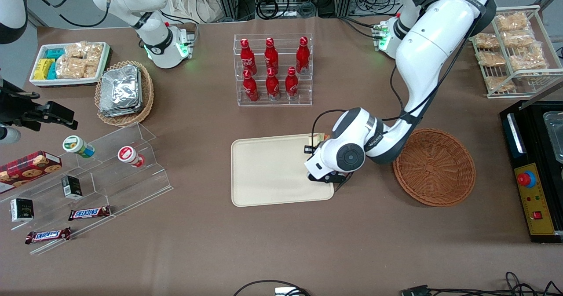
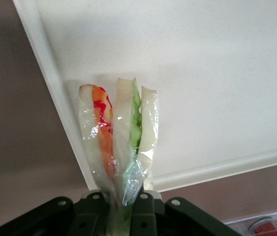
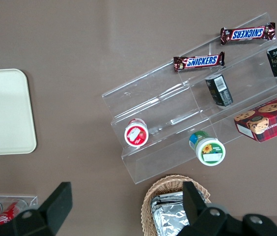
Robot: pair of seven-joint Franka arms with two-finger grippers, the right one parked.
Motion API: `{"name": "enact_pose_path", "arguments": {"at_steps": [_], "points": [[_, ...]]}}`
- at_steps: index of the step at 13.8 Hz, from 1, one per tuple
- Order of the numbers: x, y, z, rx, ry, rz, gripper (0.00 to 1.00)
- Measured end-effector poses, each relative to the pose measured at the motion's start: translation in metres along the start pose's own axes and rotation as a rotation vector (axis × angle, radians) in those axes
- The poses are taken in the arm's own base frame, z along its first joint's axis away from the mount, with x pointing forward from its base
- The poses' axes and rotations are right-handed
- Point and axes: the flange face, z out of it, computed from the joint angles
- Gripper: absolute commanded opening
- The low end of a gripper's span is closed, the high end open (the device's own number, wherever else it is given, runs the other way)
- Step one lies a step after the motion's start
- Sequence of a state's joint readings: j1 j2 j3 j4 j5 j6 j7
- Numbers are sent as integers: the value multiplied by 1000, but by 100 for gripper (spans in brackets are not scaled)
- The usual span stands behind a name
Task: Place sandwich from basket to tray
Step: 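Carry the sandwich over the cream tray with the left gripper, then lower the sandwich onto the tray and open the left gripper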
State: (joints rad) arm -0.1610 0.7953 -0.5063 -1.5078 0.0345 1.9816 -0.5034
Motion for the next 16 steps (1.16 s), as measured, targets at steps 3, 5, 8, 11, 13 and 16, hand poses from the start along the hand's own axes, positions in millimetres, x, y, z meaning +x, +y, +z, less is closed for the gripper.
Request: {"name": "enact_pose_path", "arguments": {"at_steps": [3,5,8,11,13,16], "points": [[5,-4,9,23,2,6,20],[6,-5,12,24,-2,5,99],[7,-6,12,36,6,10,100],[9,-6,9,38,21,11,100],[12,-7,2,29,39,3,100],[27,-20,-29,-4,94,-28,100]]}}
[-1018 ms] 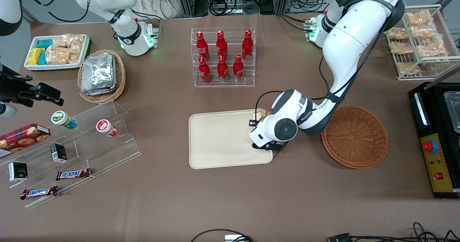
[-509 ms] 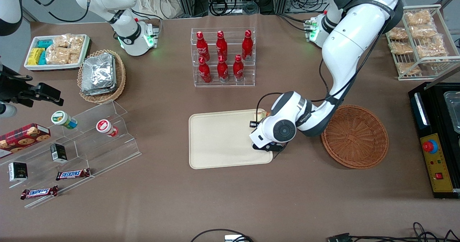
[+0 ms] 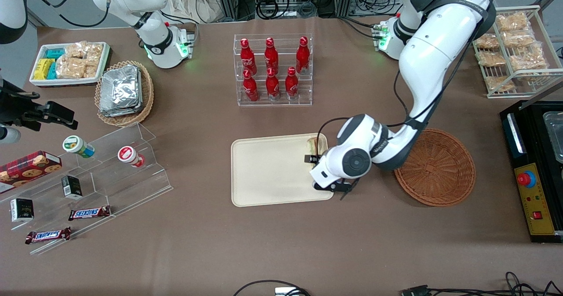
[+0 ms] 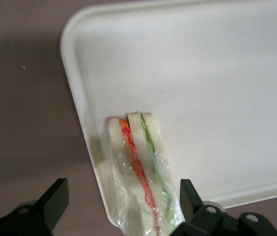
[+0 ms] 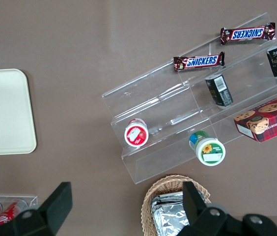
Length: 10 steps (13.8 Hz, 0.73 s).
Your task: Place sandwich from basket to tray
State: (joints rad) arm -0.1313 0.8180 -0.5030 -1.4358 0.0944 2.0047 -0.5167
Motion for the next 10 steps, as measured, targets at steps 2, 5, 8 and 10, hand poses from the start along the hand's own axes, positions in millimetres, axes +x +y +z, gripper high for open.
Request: {"name": "enact_pose_path", "arguments": {"at_steps": [2,5,8,10], "points": [[13,-16,-35,-24,55,-29,100],[15,-51,-113,-32,142,-79,100],[-15,-85,-198,27,155,-123,100],[-43,-107,-246,75,152,-159,100]]}}
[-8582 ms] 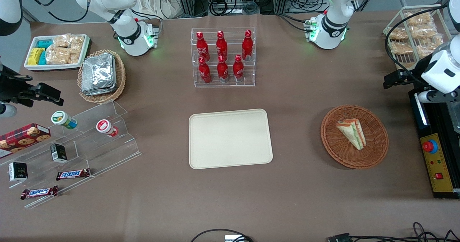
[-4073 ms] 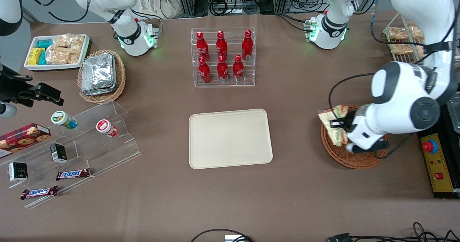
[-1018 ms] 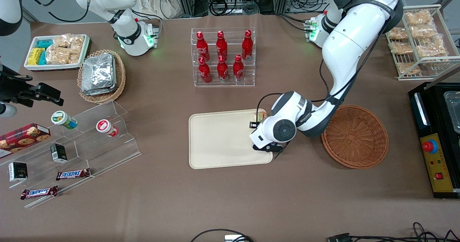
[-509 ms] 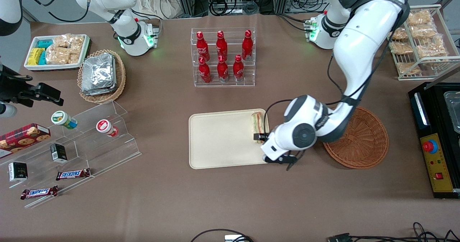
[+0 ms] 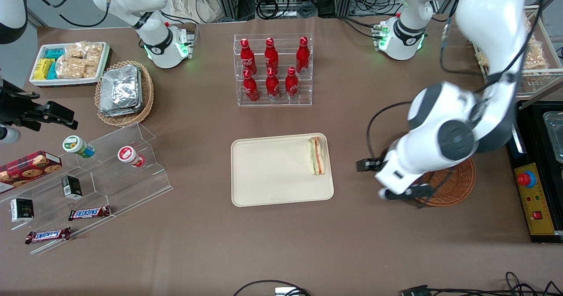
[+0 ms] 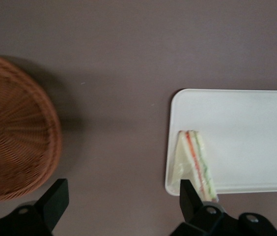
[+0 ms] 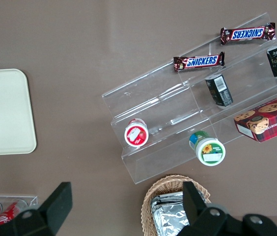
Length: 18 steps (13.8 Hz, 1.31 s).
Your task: Place sandwich from basket to tray
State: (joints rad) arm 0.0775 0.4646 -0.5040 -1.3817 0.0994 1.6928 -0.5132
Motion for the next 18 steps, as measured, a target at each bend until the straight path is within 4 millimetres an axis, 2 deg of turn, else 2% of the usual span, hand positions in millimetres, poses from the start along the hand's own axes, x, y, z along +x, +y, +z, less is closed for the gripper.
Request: {"name": "enact_pose_path", "arguments": {"at_steps": [4,6,8,9,11,18], "points": [[-36,-52,-75,80,-3,-41,100],[-51,-80,-100,109,-5,-27,100],[-60,-111,-116,125,8,-22,100],[-64,-121,-121,131,10,-27,100],[-70,-129,-122,143,-4,-32,100],[-73,-130,-114,153,-41,-28,100]]}}
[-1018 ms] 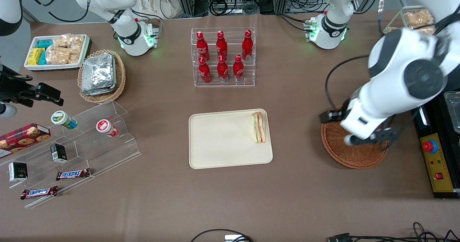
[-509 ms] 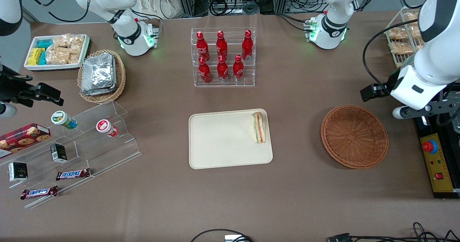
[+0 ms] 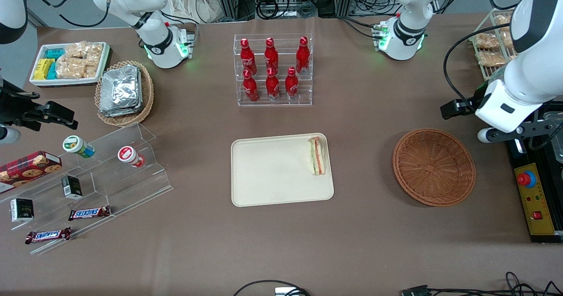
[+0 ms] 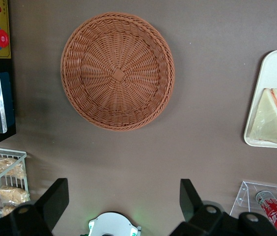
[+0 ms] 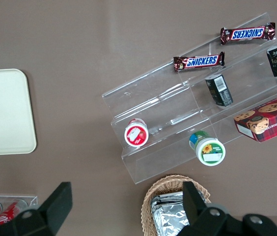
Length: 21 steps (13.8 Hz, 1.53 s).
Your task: Place sandwich from basket to tray
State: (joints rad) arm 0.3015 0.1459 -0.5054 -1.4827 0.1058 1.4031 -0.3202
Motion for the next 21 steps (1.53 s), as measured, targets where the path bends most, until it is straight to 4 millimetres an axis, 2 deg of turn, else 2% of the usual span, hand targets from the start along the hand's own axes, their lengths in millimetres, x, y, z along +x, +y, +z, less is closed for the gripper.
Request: {"name": "enact_pose_path", "arguments": {"at_steps": [8,13,15,21], "points": [[-5,-2,-7,6,11,52,100],[-20,-35,1,-35,31,89,100],[-25,-37,4,-35,40,94,100],[-24,-36,6,-35,41,94,100]]}}
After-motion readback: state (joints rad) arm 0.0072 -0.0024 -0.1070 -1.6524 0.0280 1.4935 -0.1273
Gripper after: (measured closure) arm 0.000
